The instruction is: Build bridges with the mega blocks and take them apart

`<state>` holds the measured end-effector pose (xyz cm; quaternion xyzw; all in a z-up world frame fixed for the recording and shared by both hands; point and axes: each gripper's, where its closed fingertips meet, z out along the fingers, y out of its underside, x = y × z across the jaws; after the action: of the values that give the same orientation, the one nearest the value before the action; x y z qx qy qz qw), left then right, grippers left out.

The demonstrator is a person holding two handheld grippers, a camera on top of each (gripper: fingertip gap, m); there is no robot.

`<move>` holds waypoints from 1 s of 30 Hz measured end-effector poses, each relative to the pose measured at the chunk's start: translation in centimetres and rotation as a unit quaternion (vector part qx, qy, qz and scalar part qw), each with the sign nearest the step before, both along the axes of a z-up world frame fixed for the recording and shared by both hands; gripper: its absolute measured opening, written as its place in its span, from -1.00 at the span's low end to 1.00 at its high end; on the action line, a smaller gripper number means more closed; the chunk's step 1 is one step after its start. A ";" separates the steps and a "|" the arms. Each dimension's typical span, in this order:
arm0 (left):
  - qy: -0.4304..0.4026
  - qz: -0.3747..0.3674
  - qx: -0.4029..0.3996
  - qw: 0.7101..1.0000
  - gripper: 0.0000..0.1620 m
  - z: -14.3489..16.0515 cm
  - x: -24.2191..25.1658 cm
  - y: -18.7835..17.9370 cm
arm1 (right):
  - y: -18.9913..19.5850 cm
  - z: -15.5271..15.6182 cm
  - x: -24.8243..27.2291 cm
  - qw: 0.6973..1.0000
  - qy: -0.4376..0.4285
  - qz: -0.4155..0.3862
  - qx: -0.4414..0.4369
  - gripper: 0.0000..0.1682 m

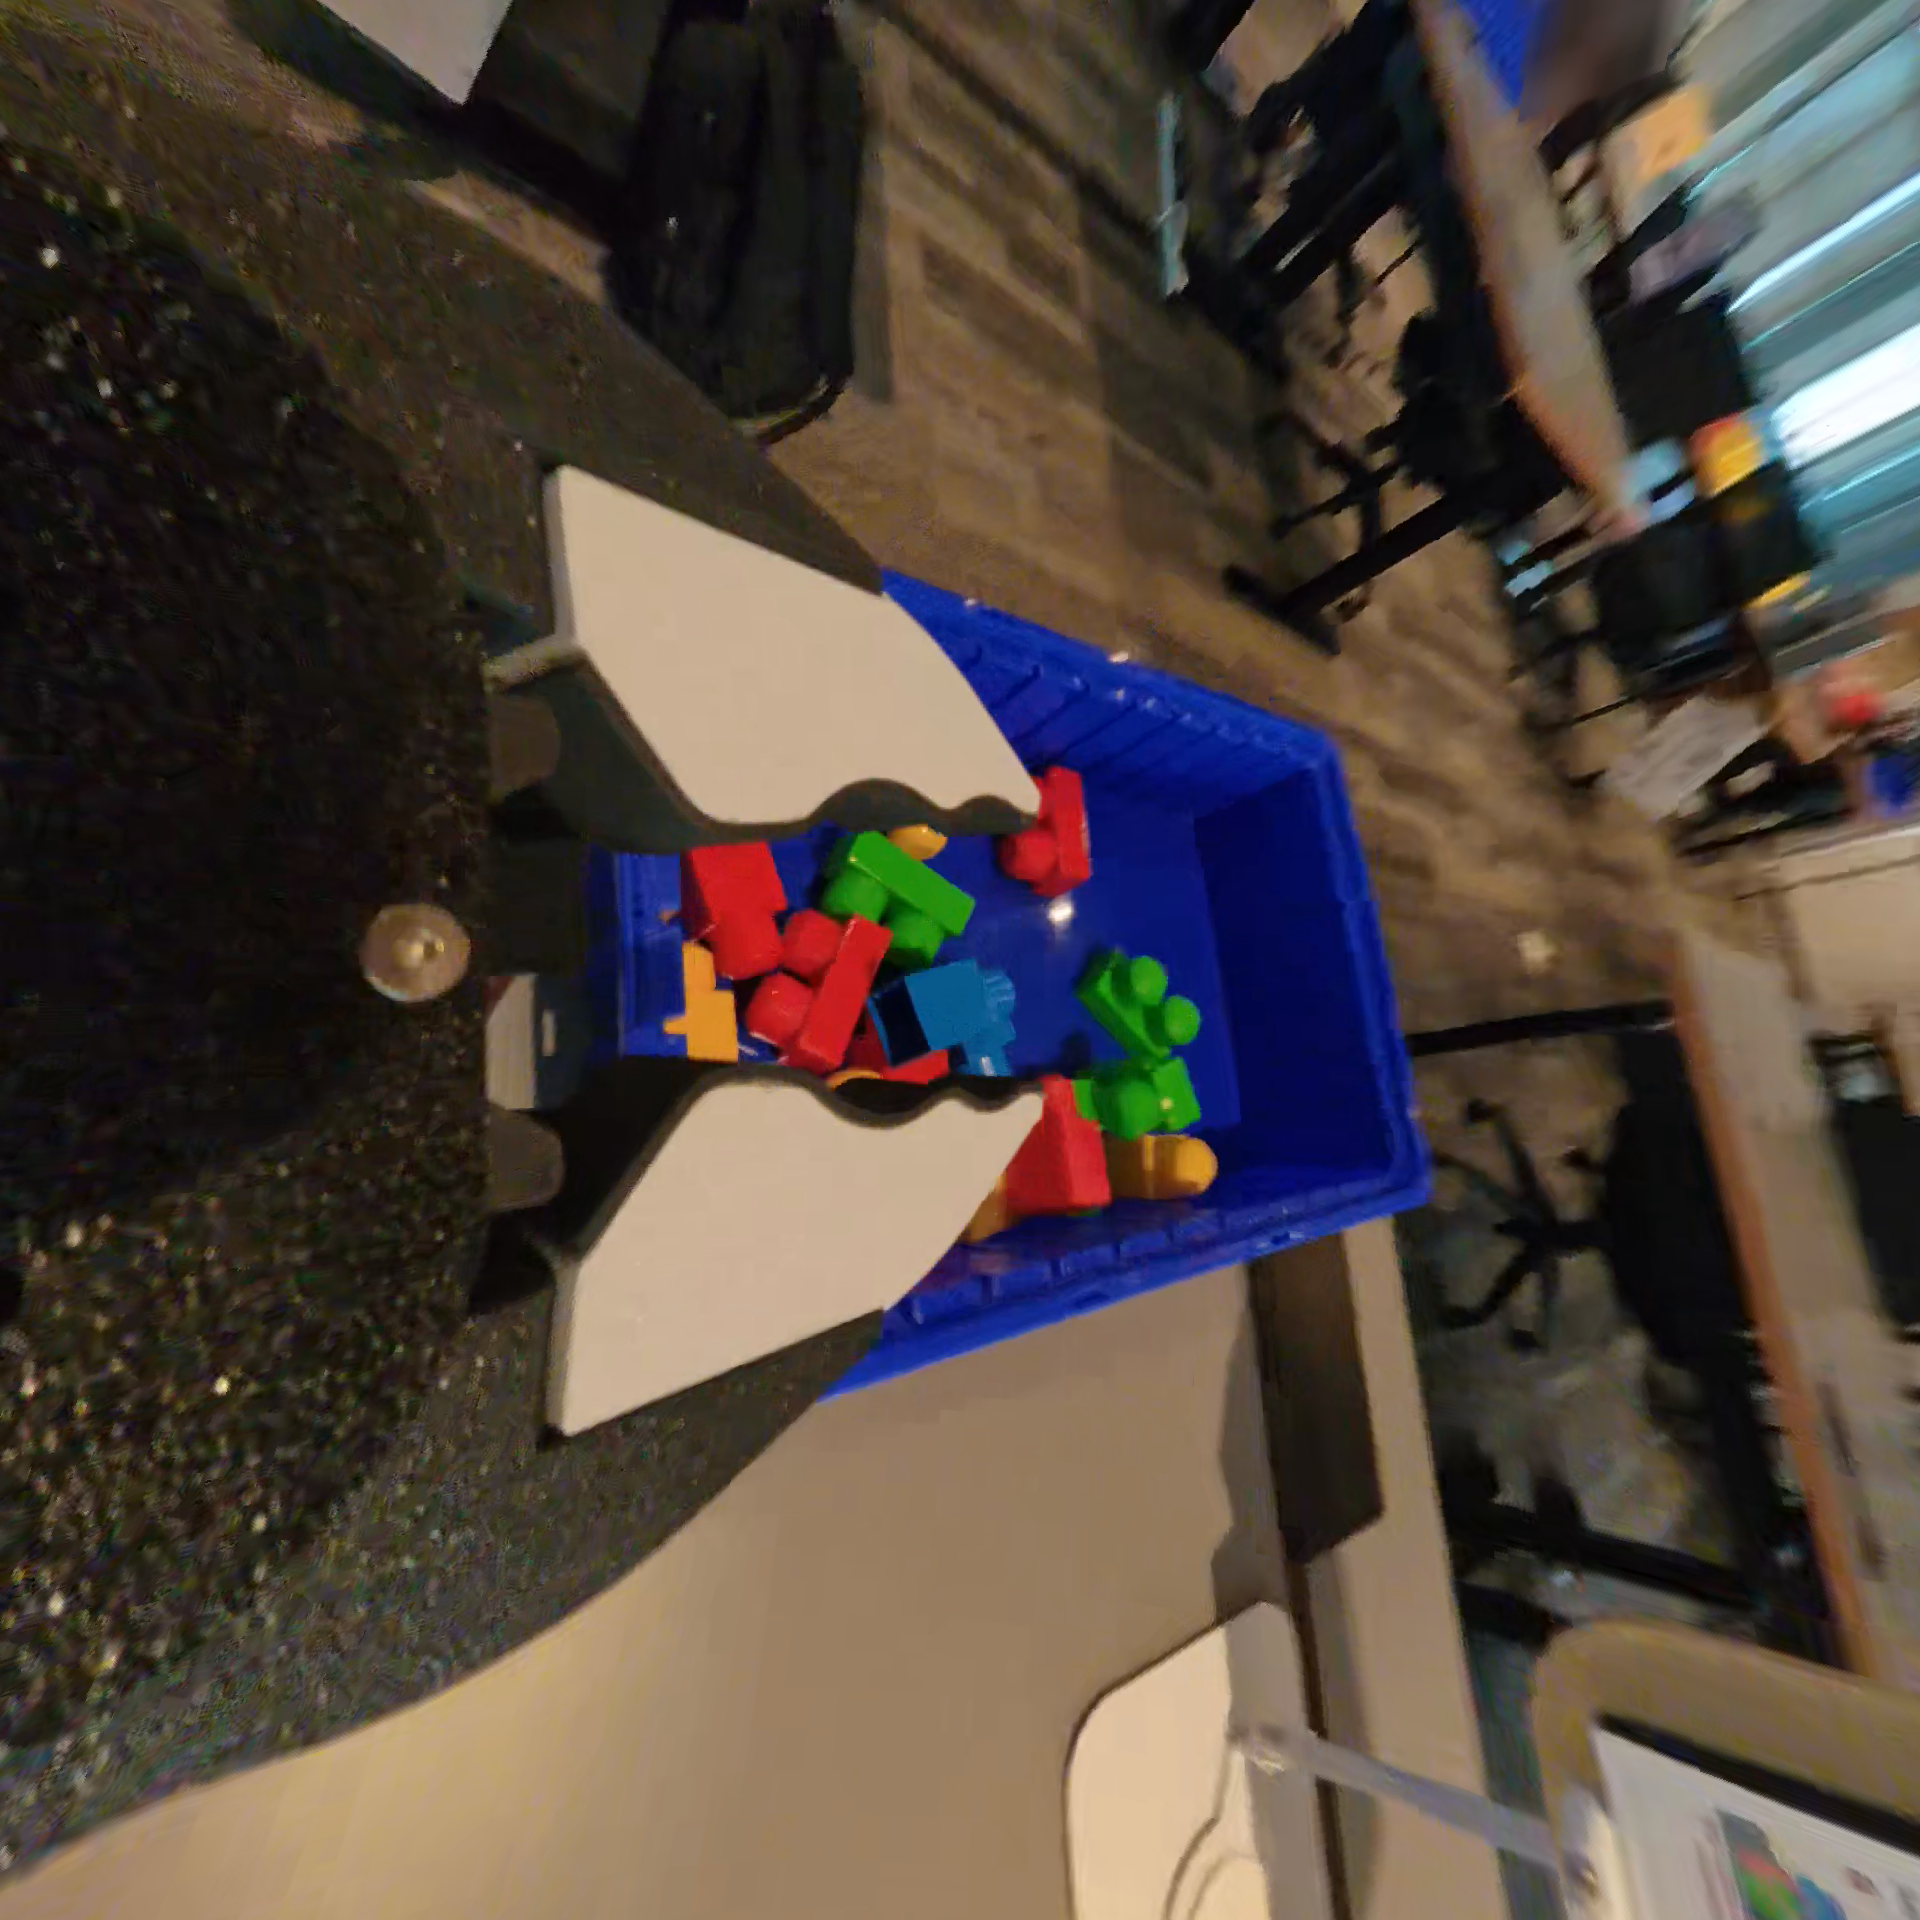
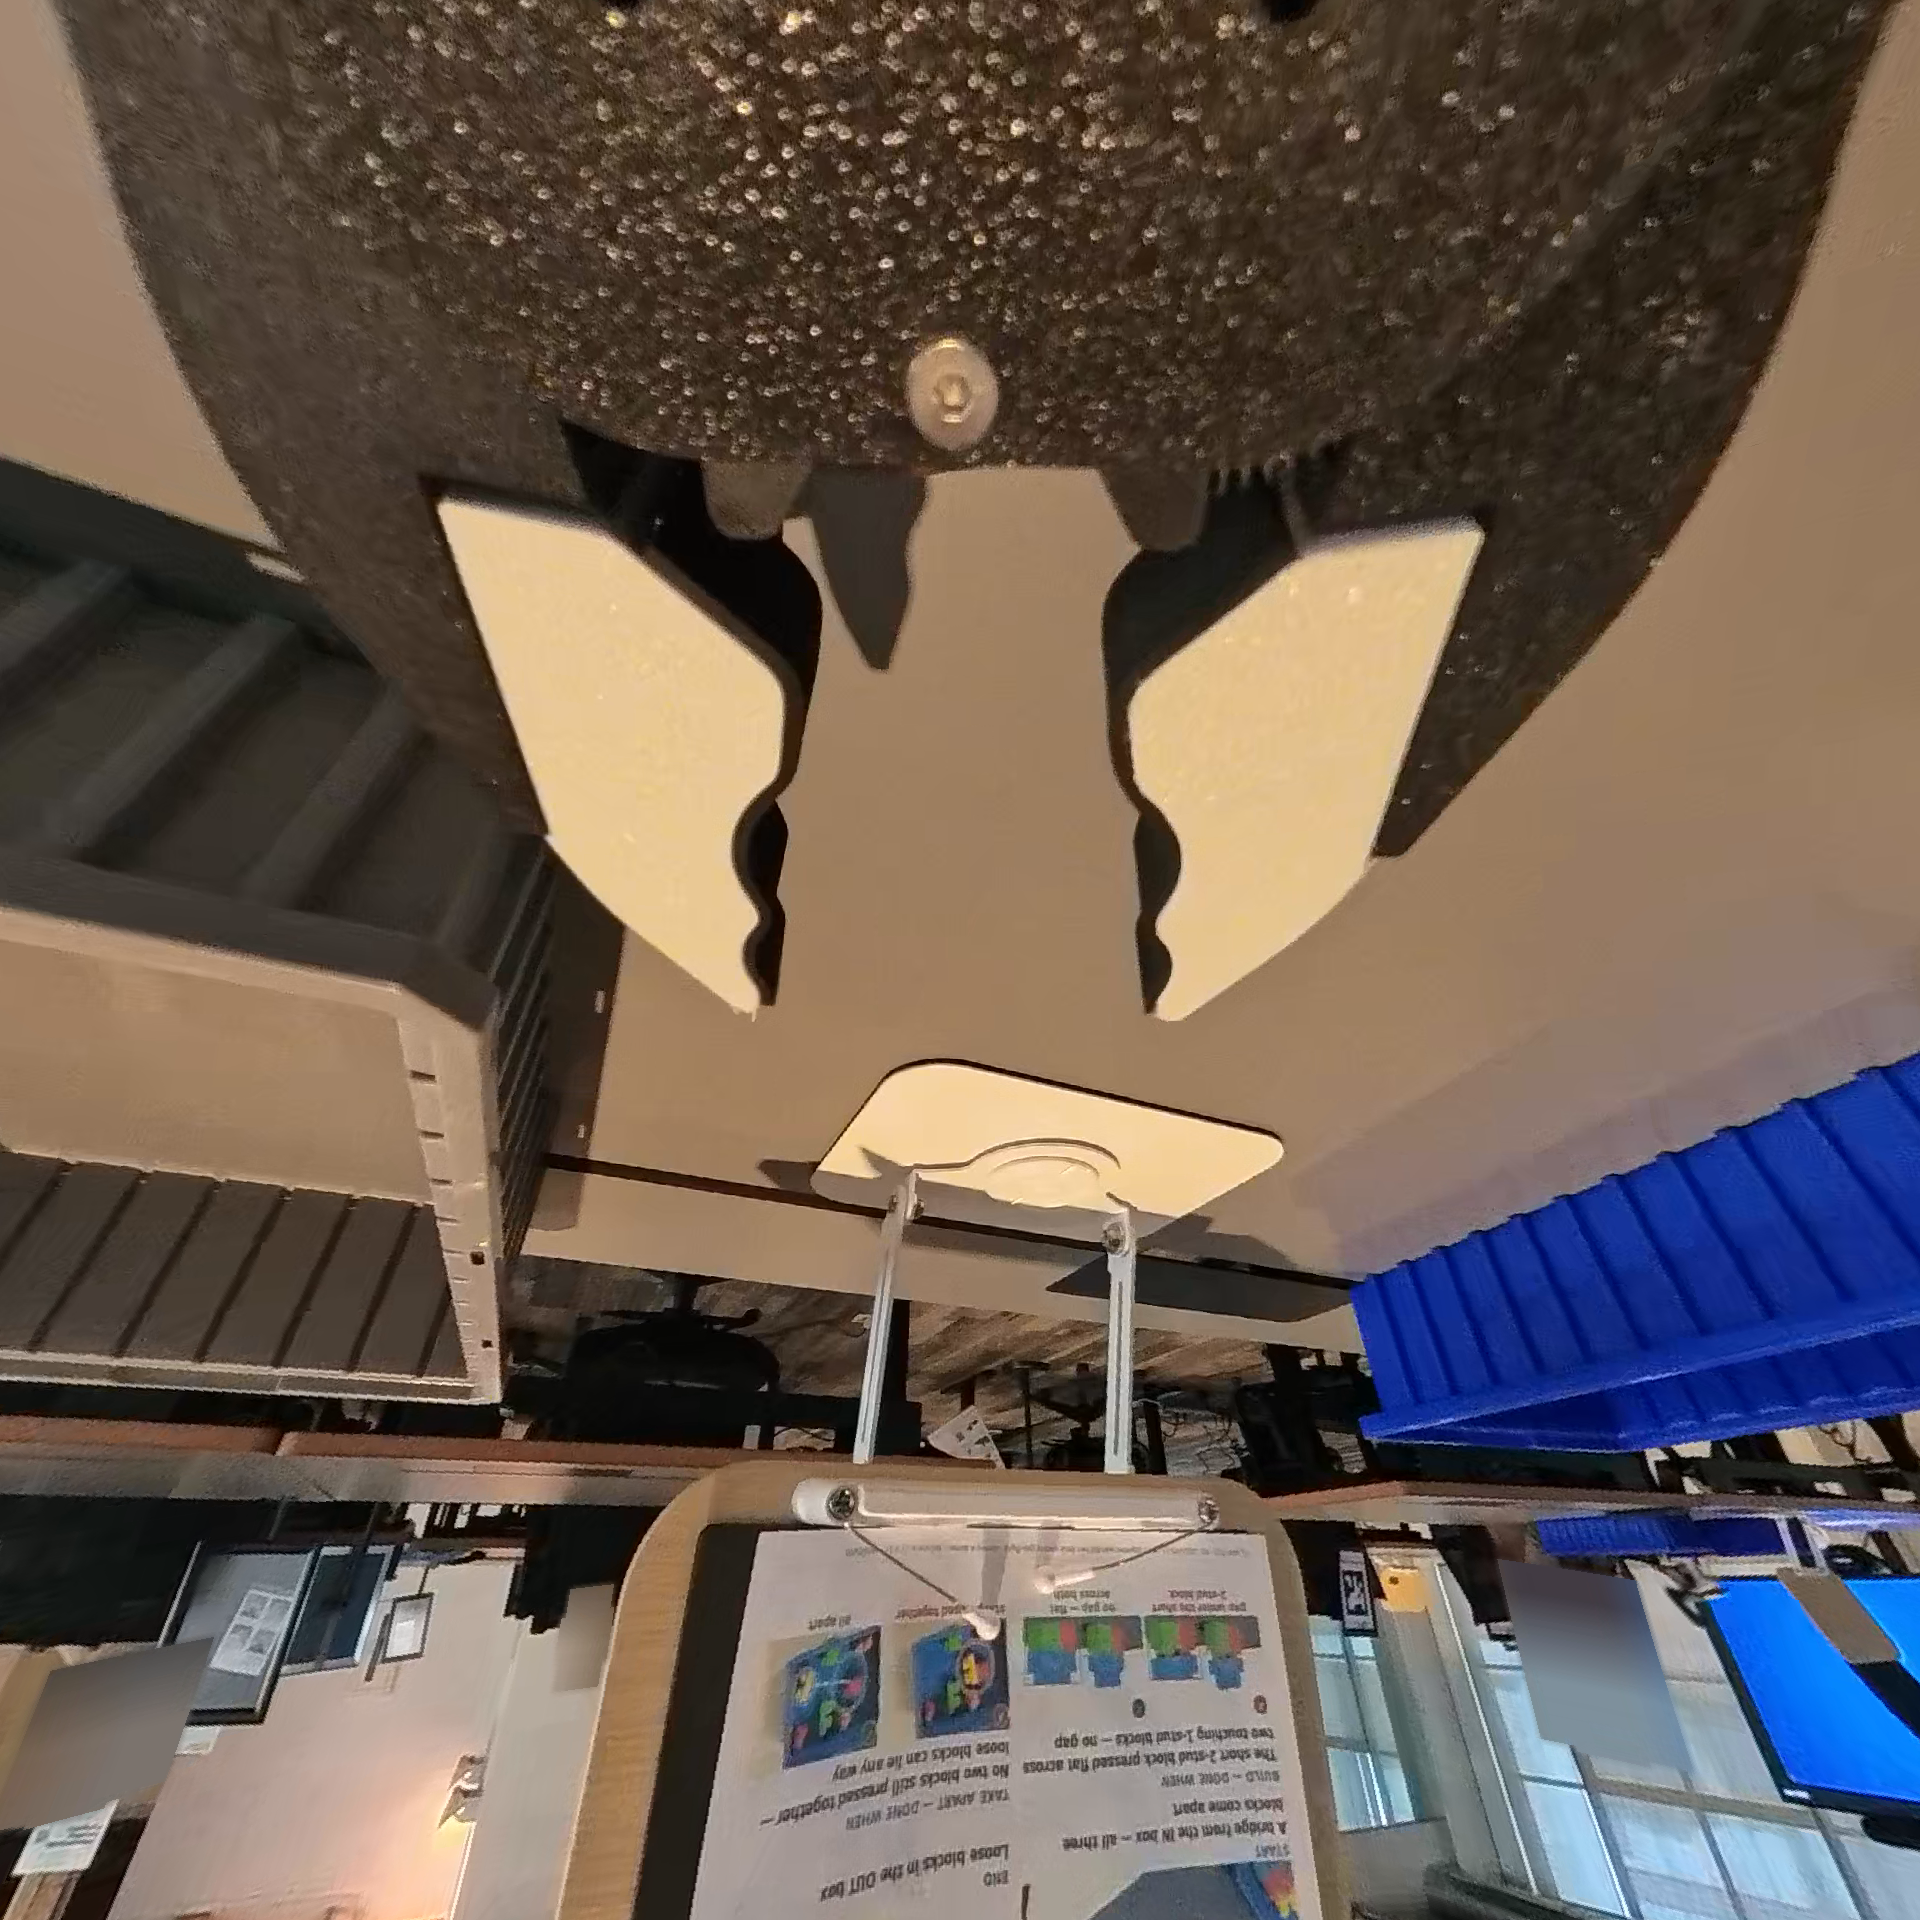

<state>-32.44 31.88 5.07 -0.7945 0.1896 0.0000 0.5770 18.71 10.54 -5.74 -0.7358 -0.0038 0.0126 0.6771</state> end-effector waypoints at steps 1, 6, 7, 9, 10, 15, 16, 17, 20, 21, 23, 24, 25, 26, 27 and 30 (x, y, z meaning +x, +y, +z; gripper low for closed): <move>0.005 -0.019 -0.040 0.999 -0.46 -1.0 0.2 0.8 | 0.0 0.0 -0.1 1.000 0.001 0.003 0.000 -0.22; 0.073 -0.038 -0.163 0.983 -0.33 -7.0 1.5 4.7 | 0.2 -0.2 -0.5 1.000 -0.001 0.011 -0.005 -0.23; 0.085 -0.036 -0.183 0.979 -0.29 -8.2 1.6 5.4 | 0.2 -0.3 -0.6 1.000 -0.002 0.013 -0.006 -0.23; 0.107 -0.038 -0.224 0.968 -0.26 -10.5 2.0 6.5 | 0.2 -0.4 -0.6 1.000 -0.002 0.015 -0.007 -0.24; 0.119 -0.038 -0.243 0.962 -0.24 -11.5 2.1 6.9 | 0.3 -0.4 -0.6 1.000 0.000 0.016 -0.007 -0.24; 0.193 -0.018 -0.324 0.926 -0.41 -15.2 1.4 8.1 | 0.4 -0.5 -0.9 1.000 0.003 0.024 -0.010 -0.25; 0.200 -0.024 -0.326 0.924 -0.54 -15.5 1.6 8.2 | 0.4 -0.5 -0.9 1.000 0.002 0.025 -0.010 -0.25; 0.216 -0.020 -0.320 0.922 -0.56 -15.5 1.4 8.5 | 0.4 -0.4 -1.0 1.000 0.001 0.026 -0.009 -0.25; 0.207 -0.021 -0.311 0.927 -0.80 -15.0 1.5 8.7 | 0.4 -0.5 -1.2 0.999 0.002 0.031 -0.010 -0.26; 0.180 -0.028 -0.296 0.937 -1.00 -14.1 2.1 8.6 | 0.4 -0.4 -1.3 0.999 0.002 0.034 -0.009 -0.26; 0.132 -0.040 -0.244 0.960 -1.00 -11.7 3.5 8.2 | 0.4 -0.4 -1.5 0.999 0.001 0.038 -0.007 -0.27; 0.140 -0.032 -0.219 0.965 -0.99 -10.7 3.5 8.1 | 0.4 -0.4 -1.6 0.999 0.000 0.039 -0.009 -0.28; 0.149 -0.023 -0.196 0.969 -0.99 -9.9 3.3 8.1 | 0.5 -0.5 -1.6 0.999 0.001 0.041 -0.010 -0.28; 0.152 -0.018 -0.185 0.971 -0.99 -9.4 3.2 8.1 | 0.5 -0.5 -1.8 0.999 0.001 0.044 -0.011 -0.28; 0.150 -0.021 -0.189 0.970 -0.90 -9.5 3.2 8.1 | 0.5 -0.6 -1.9 0.999 0.000 0.046 -0.012 -0.28; 0.152 -0.020 -0.259 0.954 -0.39 -11.8 2.5 8.4 | 0.5 -0.6 -2.1 0.999 -0.001 0.050 -0.013 -0.28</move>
<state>-29.98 40.29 -6.69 -0.9032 0.2845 0.0597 0.3159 16.64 11.06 -6.38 -0.7436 -0.0412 0.0452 0.6658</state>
